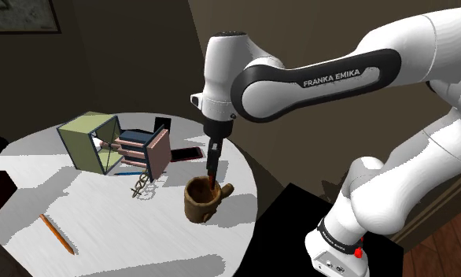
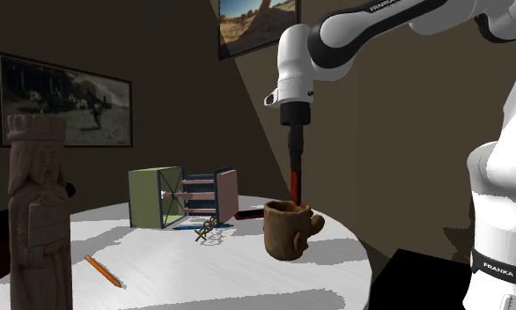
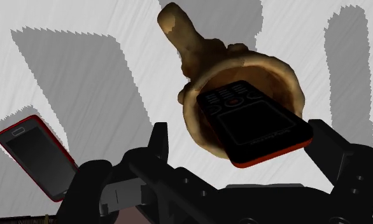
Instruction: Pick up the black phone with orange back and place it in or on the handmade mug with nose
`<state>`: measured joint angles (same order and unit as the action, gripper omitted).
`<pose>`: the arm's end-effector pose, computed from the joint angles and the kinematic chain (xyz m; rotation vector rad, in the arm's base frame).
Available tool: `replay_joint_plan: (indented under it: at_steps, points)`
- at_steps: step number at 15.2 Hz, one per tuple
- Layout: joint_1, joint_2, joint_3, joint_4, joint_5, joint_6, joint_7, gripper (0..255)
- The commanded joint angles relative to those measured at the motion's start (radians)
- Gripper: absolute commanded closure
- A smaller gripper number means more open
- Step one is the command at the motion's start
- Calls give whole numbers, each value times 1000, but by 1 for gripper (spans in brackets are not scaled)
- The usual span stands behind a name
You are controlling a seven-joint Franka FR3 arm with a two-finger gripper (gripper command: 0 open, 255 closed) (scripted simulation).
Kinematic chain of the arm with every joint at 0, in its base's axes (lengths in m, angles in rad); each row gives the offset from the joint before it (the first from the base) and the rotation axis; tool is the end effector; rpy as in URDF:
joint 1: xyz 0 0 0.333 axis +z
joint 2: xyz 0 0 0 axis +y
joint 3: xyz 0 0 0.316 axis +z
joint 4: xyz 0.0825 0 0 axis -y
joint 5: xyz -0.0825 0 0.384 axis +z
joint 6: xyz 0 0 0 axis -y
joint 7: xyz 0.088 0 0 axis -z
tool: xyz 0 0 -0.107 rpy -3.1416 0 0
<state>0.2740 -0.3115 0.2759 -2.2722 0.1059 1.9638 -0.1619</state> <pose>0.3840 0.2508 0.4769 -2.9611 -1.0108 0.0137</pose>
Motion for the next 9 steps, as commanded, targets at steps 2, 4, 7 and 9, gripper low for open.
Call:
replay_joint_plan:
  at_steps: [2, 4, 7, 9]
  points:
    - [-3, -14, -8, 71, -2, -86, -2, 0]
    - [-3, -17, -10, 95, -3, -113, -2, 0]
    - [-3, -17, -10, 95, -3, -113, -2, 0]
    - [-3, -17, -10, 95, -3, -113, -2, 0]
